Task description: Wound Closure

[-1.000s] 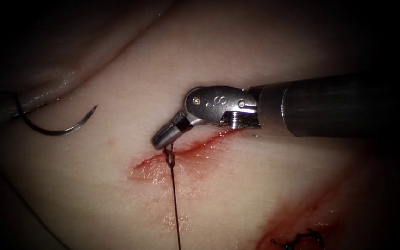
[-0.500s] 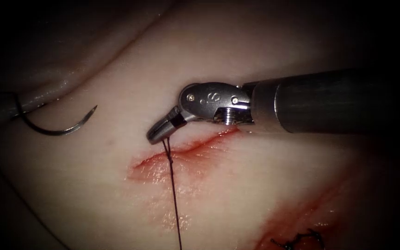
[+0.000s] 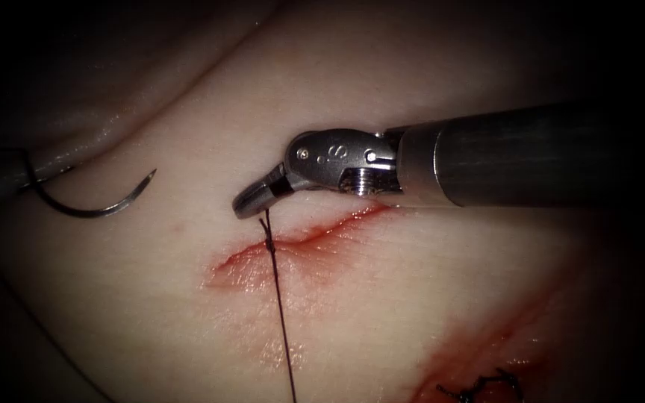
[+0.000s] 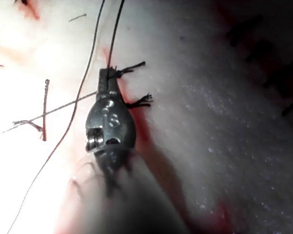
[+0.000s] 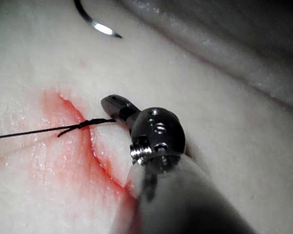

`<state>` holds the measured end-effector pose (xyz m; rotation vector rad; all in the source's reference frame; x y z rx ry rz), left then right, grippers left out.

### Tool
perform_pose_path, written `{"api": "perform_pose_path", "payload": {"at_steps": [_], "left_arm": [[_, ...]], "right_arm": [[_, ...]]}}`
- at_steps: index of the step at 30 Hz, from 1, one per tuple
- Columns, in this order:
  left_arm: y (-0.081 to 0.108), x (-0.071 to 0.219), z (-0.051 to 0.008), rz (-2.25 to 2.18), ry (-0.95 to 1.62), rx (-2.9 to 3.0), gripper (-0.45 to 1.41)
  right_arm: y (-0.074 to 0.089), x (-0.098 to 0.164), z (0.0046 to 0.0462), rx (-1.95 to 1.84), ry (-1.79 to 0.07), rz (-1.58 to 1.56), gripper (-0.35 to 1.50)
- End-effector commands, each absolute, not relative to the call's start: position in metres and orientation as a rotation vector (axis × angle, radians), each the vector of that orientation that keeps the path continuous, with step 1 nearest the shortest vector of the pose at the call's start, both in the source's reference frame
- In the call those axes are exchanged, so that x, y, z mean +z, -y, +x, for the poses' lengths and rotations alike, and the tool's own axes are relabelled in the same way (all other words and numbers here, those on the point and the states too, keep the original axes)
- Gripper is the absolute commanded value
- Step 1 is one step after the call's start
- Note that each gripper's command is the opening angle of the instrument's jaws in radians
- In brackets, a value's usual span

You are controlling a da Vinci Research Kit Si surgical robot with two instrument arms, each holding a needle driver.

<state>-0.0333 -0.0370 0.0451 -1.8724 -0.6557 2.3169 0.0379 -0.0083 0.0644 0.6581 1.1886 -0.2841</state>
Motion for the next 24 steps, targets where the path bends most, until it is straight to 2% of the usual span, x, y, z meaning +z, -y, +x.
{"api": "perform_pose_path", "payload": {"at_steps": [1, 2, 3, 4, 5, 6, 10, 14, 20, 24], "left_arm": [[0.037, 0.045, -0.0335, -1.865, 0.633, 2.324, -0.45], [0.036, 0.045, -0.0334, -1.867, 0.613, 2.331, -0.45], [0.035, 0.044, -0.0332, -1.865, 0.594, 2.336, -0.45], [0.034, 0.043, -0.0329, -1.865, 0.577, 2.331, -0.45], [0.033, 0.043, -0.0326, -1.863, 0.56, 2.337, -0.45], [0.032, 0.043, -0.0324, -1.859, 0.535, 2.345, -0.45], [0.029, 0.042, -0.0317, -1.861, 0.484, 2.37, -0.45], [0.027, 0.041, -0.0313, -1.877, 0.471, 2.382, -0.45], [0.021, 0.041, -0.0295, -1.867, 0.373, 2.435, -0.45], [0.018, 0.042, -0.0285, -1.868, 0.332, 2.428, -0.45]], "right_arm": [[0.009, 0.065, 0.0387, -0.275, -1.204, 0.655, -0.35], [0.009, 0.065, 0.0387, -0.262, -1.21, 0.642, -0.35], [0.009, 0.064, 0.0387, -0.242, -1.224, 0.626, 0.07], [0.01, 0.064, 0.0385, -0.204, -1.245, 0.602, 0.69], [0.01, 0.064, 0.0385, -0.178, -1.253, 0.585, 0.98], [0.01, 0.063, 0.0381, -0.133, -1.266, 0.574, 1.16], [0.009, 0.062, 0.0359, 0.0, -1.327, 0.554, 1.35], [0.009, 0.062, 0.0337, 0.122, -1.403, 0.525, 1.35], [0.011, 0.061, 0.0303, 0.24, -1.416, 0.349, 1.18], [0.014, 0.061, 0.0298, 0.238, -1.435, 0.321, 1.05]]}}
